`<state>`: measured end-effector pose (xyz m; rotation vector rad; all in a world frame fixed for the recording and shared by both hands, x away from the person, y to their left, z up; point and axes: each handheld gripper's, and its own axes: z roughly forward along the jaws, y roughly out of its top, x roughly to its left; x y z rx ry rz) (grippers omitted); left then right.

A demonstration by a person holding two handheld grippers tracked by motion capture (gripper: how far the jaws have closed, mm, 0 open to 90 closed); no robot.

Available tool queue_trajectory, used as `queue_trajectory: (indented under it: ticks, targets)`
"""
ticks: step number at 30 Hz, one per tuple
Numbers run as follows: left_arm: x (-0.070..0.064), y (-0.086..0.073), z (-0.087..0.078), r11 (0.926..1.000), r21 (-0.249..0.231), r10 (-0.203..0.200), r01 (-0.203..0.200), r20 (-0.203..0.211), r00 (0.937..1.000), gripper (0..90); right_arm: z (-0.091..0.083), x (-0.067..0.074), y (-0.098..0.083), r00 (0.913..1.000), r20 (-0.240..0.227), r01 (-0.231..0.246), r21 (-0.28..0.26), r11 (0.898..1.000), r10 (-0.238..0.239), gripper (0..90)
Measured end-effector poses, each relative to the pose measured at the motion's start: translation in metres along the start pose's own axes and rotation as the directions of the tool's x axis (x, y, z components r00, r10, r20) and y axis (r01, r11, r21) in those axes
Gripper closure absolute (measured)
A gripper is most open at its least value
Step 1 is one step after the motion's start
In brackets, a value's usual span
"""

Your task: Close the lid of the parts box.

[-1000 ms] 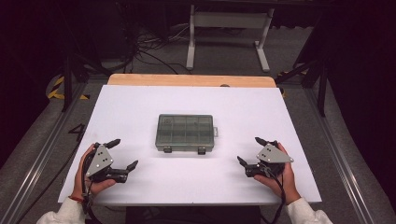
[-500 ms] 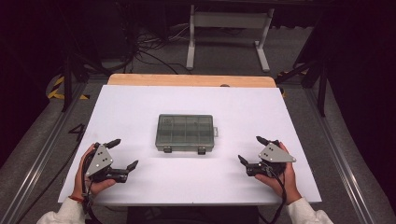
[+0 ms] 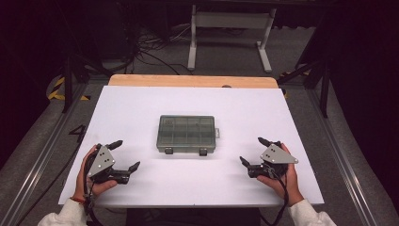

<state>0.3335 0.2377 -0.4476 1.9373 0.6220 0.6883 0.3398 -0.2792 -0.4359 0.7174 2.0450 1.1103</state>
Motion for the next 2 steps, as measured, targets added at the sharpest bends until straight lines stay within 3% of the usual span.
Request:
queue_trajectory:
  ticks: [2]
  targets:
    - [0.0002, 0.0001, 0.0002, 1.0000, 0.004, 0.000, 0.000, 0.000, 1.0000, 7.5, 0.0001, -0.0002, -0.0004, 1.0000, -0.001, -0.003, 0.001, 1.000, 0.003, 8.8]
